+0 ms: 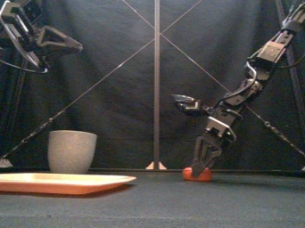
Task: Pick the donut then place it on the pink plate
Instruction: Place donut on the pink plate
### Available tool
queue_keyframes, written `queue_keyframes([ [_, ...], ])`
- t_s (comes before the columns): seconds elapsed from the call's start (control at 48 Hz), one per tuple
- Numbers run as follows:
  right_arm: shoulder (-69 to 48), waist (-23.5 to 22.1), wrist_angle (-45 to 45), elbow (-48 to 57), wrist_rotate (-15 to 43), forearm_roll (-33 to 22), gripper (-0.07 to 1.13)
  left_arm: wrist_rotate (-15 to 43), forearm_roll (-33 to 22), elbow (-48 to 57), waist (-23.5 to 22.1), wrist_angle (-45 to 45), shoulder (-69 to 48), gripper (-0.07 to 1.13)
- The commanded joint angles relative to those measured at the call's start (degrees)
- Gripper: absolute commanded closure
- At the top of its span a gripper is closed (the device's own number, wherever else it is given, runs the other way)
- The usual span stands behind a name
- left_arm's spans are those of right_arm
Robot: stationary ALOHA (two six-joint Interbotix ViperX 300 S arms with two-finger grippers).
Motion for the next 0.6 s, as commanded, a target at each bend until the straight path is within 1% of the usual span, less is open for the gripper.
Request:
queue_keyframes([
  [0.021, -0.9, -0.1, 0.0, -1.1, -0.2, -0.3, 0.28, 0.0, -0.2, -0.8, 0.2, -0.4, 0.3, 1.00],
  [0.125, -0.9, 0.5, 0.0, -1.8, -0.1, -0.6, 0.35, 0.0, -0.1, -0.8, 0.2, -0.4, 0.3, 1.00],
  [0.229, -0.9, 2.3, 0.0, -3.3, -0.1, -0.4, 0.35, 0.0, -0.2, -0.8, 0.2, -0.5, 0.3, 1.00],
  [0.438, -0.7, 9.1, 0.0, -10.2, -0.1, -0.6, 0.35, 0.1, -0.1, -0.7, 0.2, -0.5, 0.3, 1.00],
  [0.604, 1.7, 14.6, 0.0, -16.8, -0.1, -0.5, 0.35, 0.1, -0.2, -0.6, 0.2, -0.5, 0.3, 1.00],
])
